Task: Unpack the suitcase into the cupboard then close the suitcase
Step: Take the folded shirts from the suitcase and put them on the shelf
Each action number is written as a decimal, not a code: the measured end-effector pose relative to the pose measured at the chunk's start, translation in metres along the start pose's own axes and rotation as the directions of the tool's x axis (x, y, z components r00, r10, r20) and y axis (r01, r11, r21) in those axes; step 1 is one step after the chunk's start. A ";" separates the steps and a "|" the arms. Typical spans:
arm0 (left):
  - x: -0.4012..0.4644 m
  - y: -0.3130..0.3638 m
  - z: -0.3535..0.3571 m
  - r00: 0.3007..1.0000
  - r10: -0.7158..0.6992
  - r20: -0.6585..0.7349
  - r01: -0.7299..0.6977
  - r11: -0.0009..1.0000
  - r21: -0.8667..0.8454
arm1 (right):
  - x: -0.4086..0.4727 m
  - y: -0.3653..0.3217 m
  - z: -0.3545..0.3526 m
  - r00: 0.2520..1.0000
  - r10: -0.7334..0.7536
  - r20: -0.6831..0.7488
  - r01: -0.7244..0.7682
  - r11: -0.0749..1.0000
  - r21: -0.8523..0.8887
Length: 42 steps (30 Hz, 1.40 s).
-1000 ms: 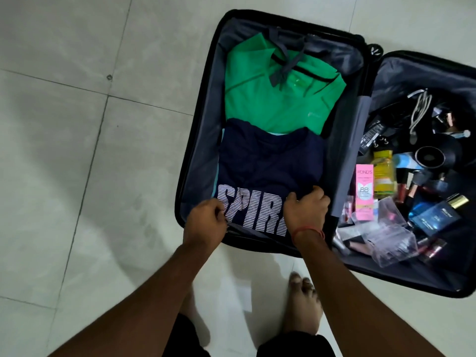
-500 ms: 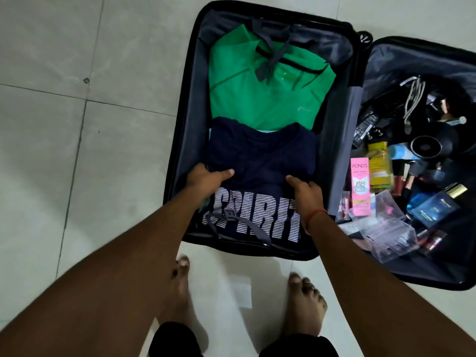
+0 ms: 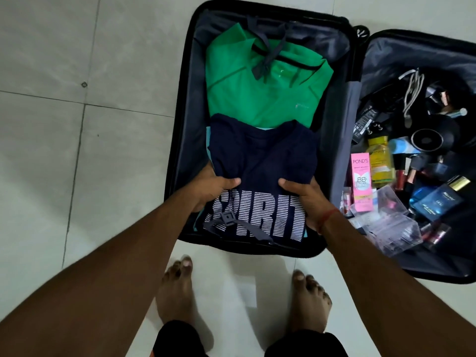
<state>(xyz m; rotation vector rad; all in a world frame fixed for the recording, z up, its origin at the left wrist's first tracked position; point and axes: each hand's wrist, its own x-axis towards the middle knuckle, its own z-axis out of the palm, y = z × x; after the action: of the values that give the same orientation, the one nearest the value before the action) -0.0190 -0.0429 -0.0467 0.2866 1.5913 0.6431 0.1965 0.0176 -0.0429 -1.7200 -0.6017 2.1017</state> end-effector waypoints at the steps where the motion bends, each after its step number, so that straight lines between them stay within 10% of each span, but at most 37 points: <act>1: -0.002 0.005 0.000 1.000 0.021 -0.022 -0.021 1.000 0.020 | -0.003 -0.004 0.001 1.000 -0.022 -0.003 0.022 0.999 -0.046; 8: -0.081 0.070 -0.007 0.994 0.095 -0.046 -0.102 0.982 -0.161 | -0.068 -0.084 0.023 0.984 -0.178 0.000 0.177 0.977 -0.123; 15: -0.243 0.223 -0.027 0.969 0.112 0.219 -0.052 0.963 -0.263 | -0.254 -0.238 0.038 0.970 -0.240 0.049 0.240 0.971 0.016; 24: -0.515 0.457 -0.002 0.699 0.255 0.668 -0.179 0.967 -0.182 | -0.575 -0.398 0.053 0.866 -0.500 -0.012 0.498 0.859 0.122; 32: -0.676 0.546 0.092 0.420 0.193 0.887 -0.304 0.951 -0.063 | -0.771 -0.415 0.008 0.690 -0.662 -0.292 0.720 0.667 0.191; 42: -0.821 0.495 0.334 0.475 0.284 0.833 -0.481 0.876 -0.025 | -0.945 -0.351 -0.151 0.471 -0.670 -0.574 0.876 0.433 0.214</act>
<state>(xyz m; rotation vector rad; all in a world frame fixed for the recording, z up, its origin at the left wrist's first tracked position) 0.3253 -0.0090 0.9079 0.9958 0.6459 0.5435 0.5325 -0.1665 0.9018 -1.1357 -0.5339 1.0120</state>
